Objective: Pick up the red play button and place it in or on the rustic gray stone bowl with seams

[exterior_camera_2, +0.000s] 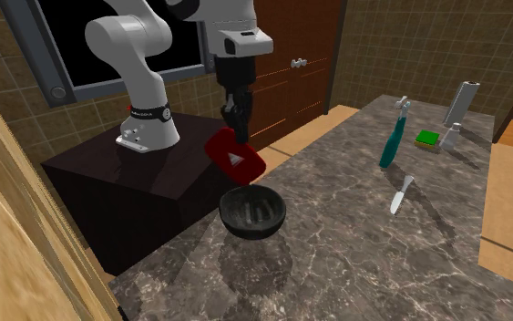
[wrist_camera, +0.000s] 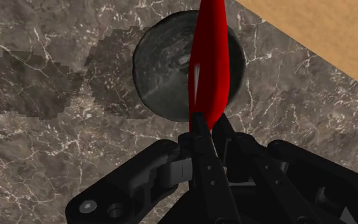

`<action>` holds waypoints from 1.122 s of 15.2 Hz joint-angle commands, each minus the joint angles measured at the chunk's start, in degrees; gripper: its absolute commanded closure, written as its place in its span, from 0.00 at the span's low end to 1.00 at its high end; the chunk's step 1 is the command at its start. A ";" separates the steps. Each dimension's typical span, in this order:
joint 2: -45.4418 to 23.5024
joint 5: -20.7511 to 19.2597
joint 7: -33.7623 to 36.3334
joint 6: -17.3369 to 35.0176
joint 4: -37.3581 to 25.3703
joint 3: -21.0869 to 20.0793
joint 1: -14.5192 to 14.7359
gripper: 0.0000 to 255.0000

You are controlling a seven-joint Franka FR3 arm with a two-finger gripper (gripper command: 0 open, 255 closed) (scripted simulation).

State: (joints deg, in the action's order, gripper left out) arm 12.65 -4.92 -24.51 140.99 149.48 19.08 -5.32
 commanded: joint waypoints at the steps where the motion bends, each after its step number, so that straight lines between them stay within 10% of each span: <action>1: -1.40 0.48 -0.30 1.90 0.50 0.18 0.22 1.00; 17: -15.11 9.68 -7.16 16.97 2.59 0.76 1.96 1.00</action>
State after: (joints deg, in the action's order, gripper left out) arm -1.22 3.54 -30.64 156.81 152.10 19.90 -3.39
